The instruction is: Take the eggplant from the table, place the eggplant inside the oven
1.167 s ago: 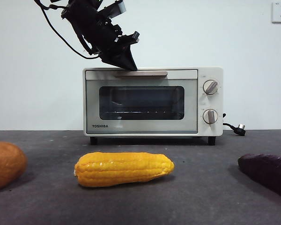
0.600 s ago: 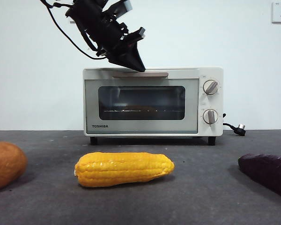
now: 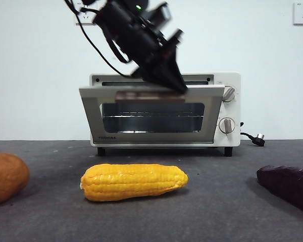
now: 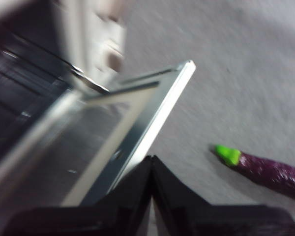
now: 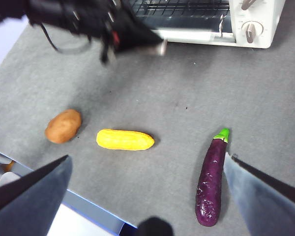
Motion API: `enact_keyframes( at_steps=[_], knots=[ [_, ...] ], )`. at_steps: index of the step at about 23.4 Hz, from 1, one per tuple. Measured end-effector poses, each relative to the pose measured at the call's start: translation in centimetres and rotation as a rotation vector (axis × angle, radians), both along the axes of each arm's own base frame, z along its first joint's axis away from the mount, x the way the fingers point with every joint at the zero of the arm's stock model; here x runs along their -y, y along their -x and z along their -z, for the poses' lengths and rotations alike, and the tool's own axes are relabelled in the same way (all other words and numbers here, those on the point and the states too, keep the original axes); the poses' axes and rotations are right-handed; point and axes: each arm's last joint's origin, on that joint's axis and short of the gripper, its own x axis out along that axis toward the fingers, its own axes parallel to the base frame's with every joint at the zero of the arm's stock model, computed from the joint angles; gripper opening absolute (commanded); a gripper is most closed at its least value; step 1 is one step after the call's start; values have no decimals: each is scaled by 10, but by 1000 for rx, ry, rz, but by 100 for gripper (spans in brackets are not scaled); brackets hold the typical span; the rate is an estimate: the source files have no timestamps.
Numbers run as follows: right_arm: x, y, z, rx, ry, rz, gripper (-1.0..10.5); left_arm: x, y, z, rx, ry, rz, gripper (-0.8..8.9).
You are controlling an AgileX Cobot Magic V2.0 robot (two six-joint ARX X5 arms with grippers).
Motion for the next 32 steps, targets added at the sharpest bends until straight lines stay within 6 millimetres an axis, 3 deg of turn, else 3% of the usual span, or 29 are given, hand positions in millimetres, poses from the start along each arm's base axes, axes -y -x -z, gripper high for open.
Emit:
enact_keyframes(
  at_steps=[2, 10, 20, 25, 32],
  knots=[
    [0, -2, 0, -2, 1, 1, 567, 10, 6, 10, -27, -27, 21, -6],
    [0, -2, 0, 0, 1, 1, 567, 41, 31, 10, -30, -20, 115, -6],
    [0, -2, 0, -3, 1, 1, 567, 38, 29, 3, -14, 7, 96, -6],
    [0, -7, 2, -19, 2, 1, 567, 4, 32, -50, 82, 86, 24, -6],
    [0, -7, 2, -19, 2, 1, 567, -91, 44, -138, 267, 184, -222, -6]
  ],
)
